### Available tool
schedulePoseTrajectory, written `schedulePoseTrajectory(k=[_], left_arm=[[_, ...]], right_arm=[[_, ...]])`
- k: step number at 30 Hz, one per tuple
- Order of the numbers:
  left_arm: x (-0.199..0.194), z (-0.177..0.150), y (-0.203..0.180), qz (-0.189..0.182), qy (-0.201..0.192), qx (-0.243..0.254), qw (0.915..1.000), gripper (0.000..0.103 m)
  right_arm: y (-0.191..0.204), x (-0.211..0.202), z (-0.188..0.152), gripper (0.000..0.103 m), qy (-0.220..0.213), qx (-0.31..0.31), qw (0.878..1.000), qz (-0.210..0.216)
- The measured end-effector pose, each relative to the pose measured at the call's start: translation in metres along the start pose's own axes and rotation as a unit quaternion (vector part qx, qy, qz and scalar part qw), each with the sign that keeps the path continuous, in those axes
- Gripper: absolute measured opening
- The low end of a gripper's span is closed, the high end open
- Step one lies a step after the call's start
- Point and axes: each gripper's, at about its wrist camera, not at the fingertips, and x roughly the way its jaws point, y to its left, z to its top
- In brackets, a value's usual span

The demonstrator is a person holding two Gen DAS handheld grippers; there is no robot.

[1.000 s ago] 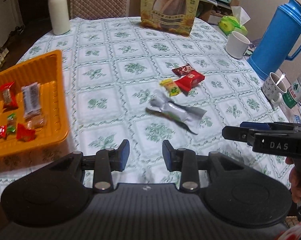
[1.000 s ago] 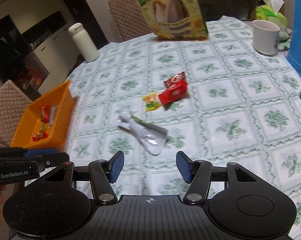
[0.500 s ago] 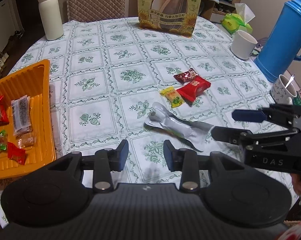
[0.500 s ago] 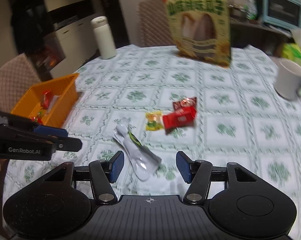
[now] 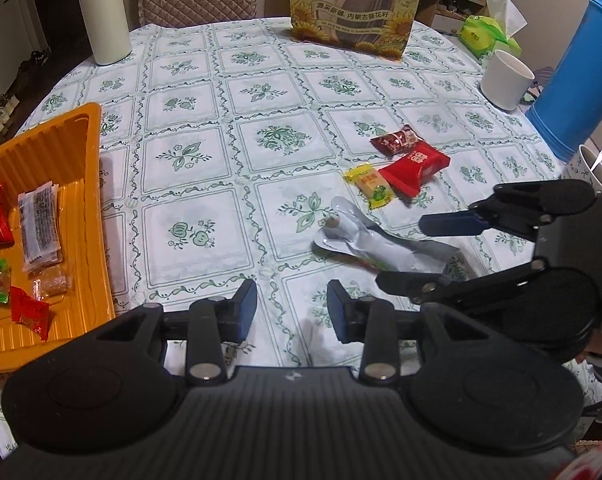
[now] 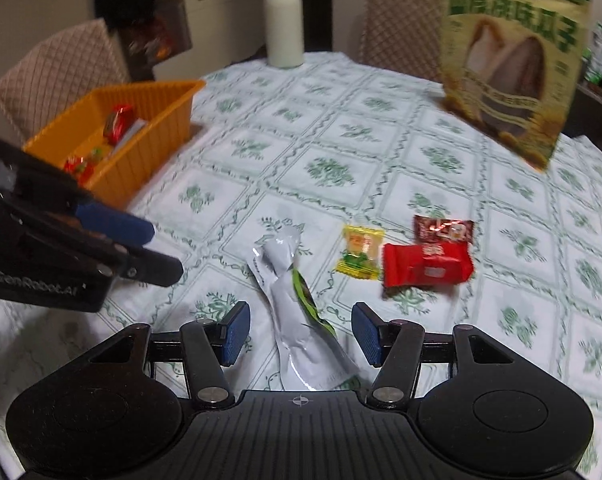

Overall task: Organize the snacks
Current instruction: 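Grasp the white pouch with green stripe with the right tool, then grasp the yellow-wrapped candy with the left tool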

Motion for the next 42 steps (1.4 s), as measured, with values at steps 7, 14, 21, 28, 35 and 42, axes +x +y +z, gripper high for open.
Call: schedulePoseTrajectory(k=[7, 14, 21, 28, 35, 42], left_arm=[[0.004, 0.005, 0.006, -0.001, 0.001, -0.001, 1.0000, 0.034], [0.007, 0.011, 0.007, -0.004, -0.001, 0.004, 1.0000, 0.035], [0.013, 0.022, -0.001, -0.019, -0.006, 0.020, 0.9996, 0.035], [0.029, 0.039, -0.022, -0.047, -0.017, 0.029, 0.9983, 0.035], [0.052, 0.059, -0.049, -0.051, -0.035, 0.038, 0.9974, 0.035], [0.080, 0.069, -0.061, -0.040, -0.032, 0.040, 0.9979, 0.034]], right_arm=[[0.008, 0.020, 0.004, 0.044, 0.019, -0.034, 0.999, -0.006], [0.008, 0.021, 0.003, 0.027, 0.015, -0.036, 0.999, -0.005], [-0.002, -0.001, -0.003, 0.025, -0.020, 0.032, 0.999, -0.002], [-0.037, -0.039, -0.013, 0.025, -0.057, 0.144, 0.987, -0.037], [-0.075, -0.068, -0.030, 0.025, -0.077, 0.226, 0.968, -0.077], [-0.102, -0.086, -0.045, 0.025, -0.092, 0.276, 0.951, -0.106]])
